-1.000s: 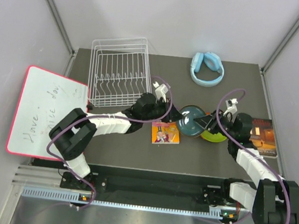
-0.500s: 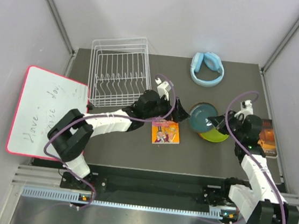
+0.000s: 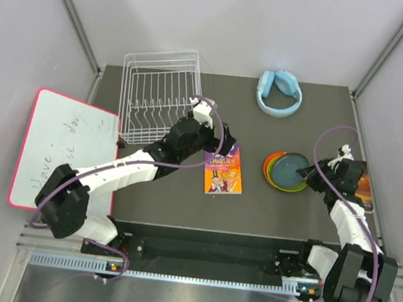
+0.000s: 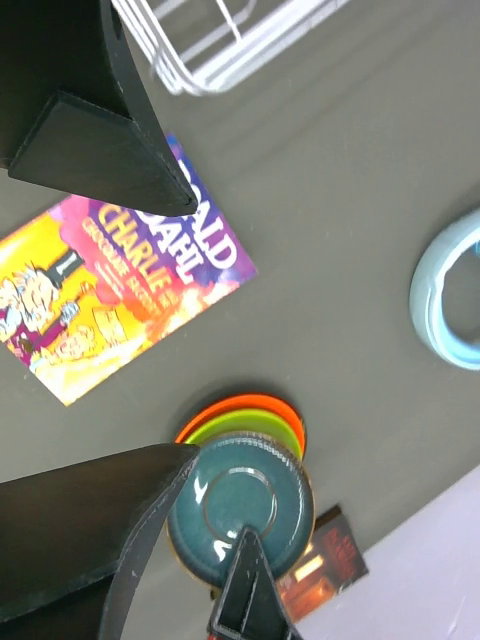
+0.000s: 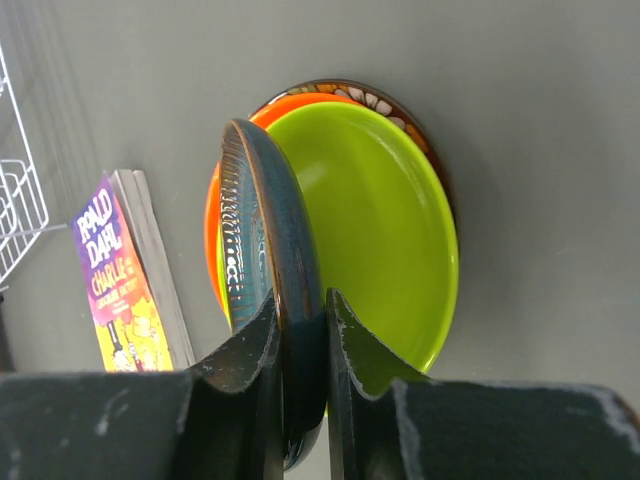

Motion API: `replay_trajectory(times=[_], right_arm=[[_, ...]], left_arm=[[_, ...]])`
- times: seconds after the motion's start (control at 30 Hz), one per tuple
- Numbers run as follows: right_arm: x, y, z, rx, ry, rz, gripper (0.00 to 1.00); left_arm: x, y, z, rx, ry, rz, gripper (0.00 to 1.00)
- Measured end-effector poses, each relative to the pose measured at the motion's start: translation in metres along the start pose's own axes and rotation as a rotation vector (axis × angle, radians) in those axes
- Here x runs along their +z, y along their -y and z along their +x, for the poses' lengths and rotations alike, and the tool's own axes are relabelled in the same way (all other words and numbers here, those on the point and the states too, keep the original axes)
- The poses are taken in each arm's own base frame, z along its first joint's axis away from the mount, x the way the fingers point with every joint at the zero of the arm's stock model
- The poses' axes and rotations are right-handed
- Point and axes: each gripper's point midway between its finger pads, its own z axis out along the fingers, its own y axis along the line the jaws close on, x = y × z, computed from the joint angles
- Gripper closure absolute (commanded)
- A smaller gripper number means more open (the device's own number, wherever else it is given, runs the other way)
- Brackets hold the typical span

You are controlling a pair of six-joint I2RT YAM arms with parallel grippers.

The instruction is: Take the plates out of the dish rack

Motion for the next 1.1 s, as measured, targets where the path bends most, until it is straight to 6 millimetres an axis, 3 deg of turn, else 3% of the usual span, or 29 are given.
replay_trajectory(times=[0.2,0.23,0.3,0.33,0.43,0.53,0.73,0.97,1.1], right_arm=[[0.009,0.006,0.005,0.007,-0.031,-0.001,0.82],[0.01,0.006,0.005,0.008,-0.034,-0.005,0.74],[0.013,0.003,0.003,0.003,-0.031,-0.028,0.66],[0.014,0.003,0.003,-0.003,-0.033,-0.033,0.55],[0.018,0.008,0.009,-0.003,-0.06,-0.022,0.36],[0.019,0.012,0.014,-0.013,-0.084,-0.01,0.28],[0.01,0.01,-0.002,-0.069,-0.051,0.025,0.24],[-0.026,-0.007,-0.045,-0.159,0.132,0.07,0.18],[-0.039,-0.012,-0.057,-0.176,0.195,0.083,0.18]], left_arm=[[-0.006,-0.011,0.0,0.03,0.006,-0.052,0.01],[-0.006,-0.013,0.001,0.032,0.005,-0.058,0.01],[-0.006,-0.015,0.003,0.039,0.0,-0.067,0.01],[-0.007,-0.016,0.004,0.041,-0.003,-0.072,0.01],[-0.01,-0.02,0.006,0.052,-0.012,-0.088,0.01],[-0.012,-0.022,0.002,0.056,0.001,-0.1,0.01],[-0.014,-0.024,0.001,0.068,0.002,-0.109,0.01],[-0.016,-0.027,0.007,0.076,-0.027,-0.119,0.01],[-0.018,-0.028,0.008,0.081,-0.034,-0.127,0.01]])
